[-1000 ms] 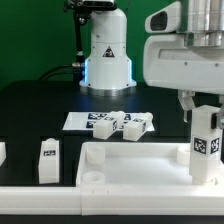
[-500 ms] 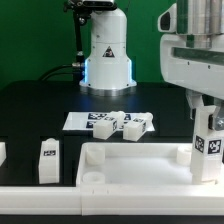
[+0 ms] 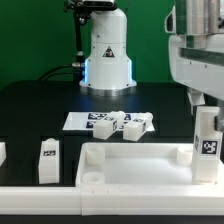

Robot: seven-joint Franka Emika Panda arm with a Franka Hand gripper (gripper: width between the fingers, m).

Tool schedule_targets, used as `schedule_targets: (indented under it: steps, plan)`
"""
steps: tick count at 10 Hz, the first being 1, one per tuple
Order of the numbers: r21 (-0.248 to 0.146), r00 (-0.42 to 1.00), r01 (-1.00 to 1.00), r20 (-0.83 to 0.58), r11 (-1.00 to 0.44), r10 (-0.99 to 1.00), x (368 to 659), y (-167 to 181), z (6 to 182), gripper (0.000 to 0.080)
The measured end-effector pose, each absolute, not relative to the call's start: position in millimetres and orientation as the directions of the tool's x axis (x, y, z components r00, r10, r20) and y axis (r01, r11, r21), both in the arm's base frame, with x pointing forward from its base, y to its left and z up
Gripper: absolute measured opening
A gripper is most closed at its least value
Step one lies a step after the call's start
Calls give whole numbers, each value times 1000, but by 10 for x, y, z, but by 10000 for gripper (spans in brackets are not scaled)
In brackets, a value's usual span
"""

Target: Assemble desk

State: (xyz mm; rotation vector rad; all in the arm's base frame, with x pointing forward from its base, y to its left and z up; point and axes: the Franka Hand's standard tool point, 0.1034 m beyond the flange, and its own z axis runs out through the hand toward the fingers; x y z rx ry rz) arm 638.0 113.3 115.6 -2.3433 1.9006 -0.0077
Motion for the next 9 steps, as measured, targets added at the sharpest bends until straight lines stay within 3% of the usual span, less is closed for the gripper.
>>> schedule_targets:
  steps: [1,2,6,7,8,9]
  plan:
    - [-119,387,-918,-57,-378,-920,6382,1190,1157,622]
    - [-125,511,-856,-45,-502,-859,6369,1236,1150,622]
    - [-131,723,-686,-8,-716,-691,6373,1209,1144,649]
    - [-99,916,-390,54,-915,-397,6400,1169,1155,649]
    - [-96,947,-310,60,-946,-316,6398,1171,1144,649]
    - [-100,928,-363,54,-926,-369,6397,1174,1143,649]
